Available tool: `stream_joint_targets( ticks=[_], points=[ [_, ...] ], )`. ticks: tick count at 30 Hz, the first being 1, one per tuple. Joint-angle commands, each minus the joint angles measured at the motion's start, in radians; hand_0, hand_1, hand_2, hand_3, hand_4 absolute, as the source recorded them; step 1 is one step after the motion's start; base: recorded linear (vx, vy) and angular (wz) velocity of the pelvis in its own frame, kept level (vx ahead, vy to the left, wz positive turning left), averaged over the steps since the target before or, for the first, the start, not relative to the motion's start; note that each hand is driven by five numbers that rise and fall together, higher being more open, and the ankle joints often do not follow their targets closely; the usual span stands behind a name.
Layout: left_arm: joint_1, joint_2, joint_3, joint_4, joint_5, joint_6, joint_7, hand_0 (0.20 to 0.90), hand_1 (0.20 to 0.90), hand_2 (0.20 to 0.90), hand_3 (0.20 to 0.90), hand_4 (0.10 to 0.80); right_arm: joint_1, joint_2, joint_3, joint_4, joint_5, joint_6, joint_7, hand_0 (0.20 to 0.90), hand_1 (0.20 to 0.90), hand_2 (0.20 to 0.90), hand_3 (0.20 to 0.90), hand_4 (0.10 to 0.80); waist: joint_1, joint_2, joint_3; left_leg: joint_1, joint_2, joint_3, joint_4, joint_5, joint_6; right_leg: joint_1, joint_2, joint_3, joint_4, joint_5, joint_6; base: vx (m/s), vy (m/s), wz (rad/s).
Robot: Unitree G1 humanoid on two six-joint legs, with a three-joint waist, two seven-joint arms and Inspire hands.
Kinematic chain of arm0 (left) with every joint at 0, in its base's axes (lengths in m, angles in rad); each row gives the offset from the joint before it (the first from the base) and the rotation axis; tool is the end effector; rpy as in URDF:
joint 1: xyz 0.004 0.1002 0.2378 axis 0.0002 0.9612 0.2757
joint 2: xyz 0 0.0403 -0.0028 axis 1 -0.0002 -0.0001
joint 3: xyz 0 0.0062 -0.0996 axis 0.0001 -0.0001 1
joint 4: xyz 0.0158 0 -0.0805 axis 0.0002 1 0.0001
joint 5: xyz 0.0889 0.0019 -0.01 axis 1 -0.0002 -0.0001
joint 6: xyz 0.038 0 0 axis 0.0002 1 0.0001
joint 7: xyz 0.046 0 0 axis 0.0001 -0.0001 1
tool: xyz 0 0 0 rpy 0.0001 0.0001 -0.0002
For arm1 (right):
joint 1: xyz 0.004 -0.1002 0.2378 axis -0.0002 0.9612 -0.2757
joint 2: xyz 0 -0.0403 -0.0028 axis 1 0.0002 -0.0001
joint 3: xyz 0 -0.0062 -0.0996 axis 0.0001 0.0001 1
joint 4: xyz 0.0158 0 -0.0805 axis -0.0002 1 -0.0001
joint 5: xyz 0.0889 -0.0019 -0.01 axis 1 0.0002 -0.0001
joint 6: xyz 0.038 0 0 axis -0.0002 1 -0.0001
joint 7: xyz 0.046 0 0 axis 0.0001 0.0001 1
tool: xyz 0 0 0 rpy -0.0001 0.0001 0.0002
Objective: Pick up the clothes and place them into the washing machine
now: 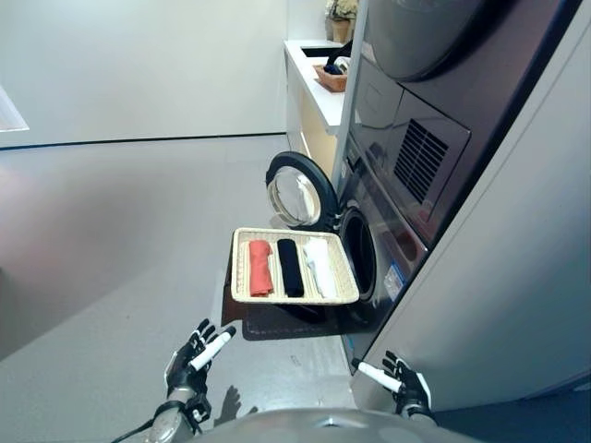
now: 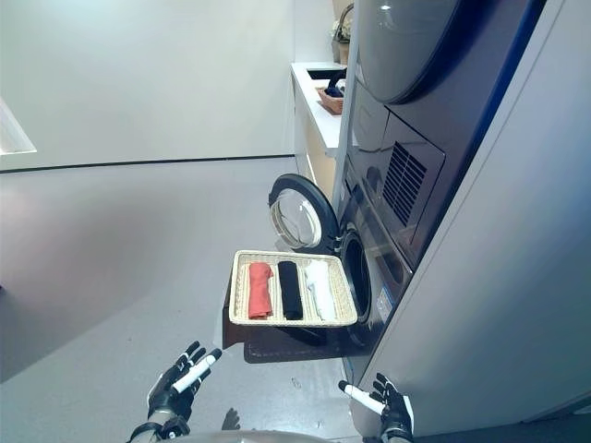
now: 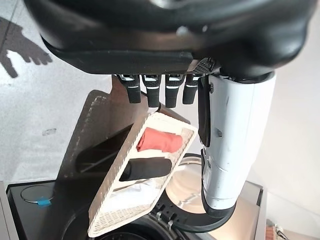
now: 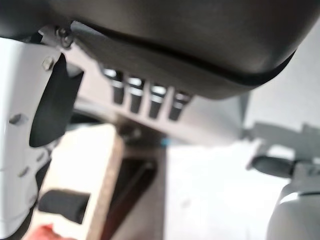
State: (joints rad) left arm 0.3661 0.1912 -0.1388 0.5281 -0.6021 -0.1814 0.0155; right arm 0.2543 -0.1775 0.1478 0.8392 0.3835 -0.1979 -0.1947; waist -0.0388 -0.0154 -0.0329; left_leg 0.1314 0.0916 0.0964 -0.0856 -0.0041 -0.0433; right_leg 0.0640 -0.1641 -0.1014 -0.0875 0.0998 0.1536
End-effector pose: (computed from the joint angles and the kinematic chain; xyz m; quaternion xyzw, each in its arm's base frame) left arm 0.0547 0.1930 -0.0694 -0.1683 0.3380 0.1400 0.9153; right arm 0.0481 -0.1937 -0.0919 0.0208 0.4320 -0.1801 0.8835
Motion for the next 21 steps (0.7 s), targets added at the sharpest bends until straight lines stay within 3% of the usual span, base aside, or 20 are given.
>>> stream_joint_targets(
  ticks=[1, 21],
  points=[
    [-0.105, 0.016, 0.007, -0.086, -0.001, -0.097, -0.016, 0.900, 0.900, 0.900, 0.900, 0.800, -0.115, -0.034, -0.016, -0.066, 0.018, -0.097, -0.001, 0.900, 0.900, 0.900, 0.900, 0.800, 0.006, -0.011, 0.016, -0.001, -0.018, -0.042, -0.002, -0.004, -0.026, 0.044, 0.025, -0.032, 0.000, -0.038, 0.001, 0.000, 0.000, 0.00],
    [-0.105, 0.013, 0.020, -0.071, -0.003, -0.099, 0.000, 0.900, 0.900, 0.900, 0.900, 0.800, -0.108, -0.032, -0.017, -0.075, 0.021, -0.099, -0.006, 0.900, 0.900, 0.900, 0.900, 0.800, 0.006, -0.012, 0.019, -0.001, -0.019, -0.044, -0.002, -0.005, -0.025, 0.040, 0.026, -0.031, 0.000, -0.038, 0.000, 0.000, 0.000, 0.00]
  ],
)
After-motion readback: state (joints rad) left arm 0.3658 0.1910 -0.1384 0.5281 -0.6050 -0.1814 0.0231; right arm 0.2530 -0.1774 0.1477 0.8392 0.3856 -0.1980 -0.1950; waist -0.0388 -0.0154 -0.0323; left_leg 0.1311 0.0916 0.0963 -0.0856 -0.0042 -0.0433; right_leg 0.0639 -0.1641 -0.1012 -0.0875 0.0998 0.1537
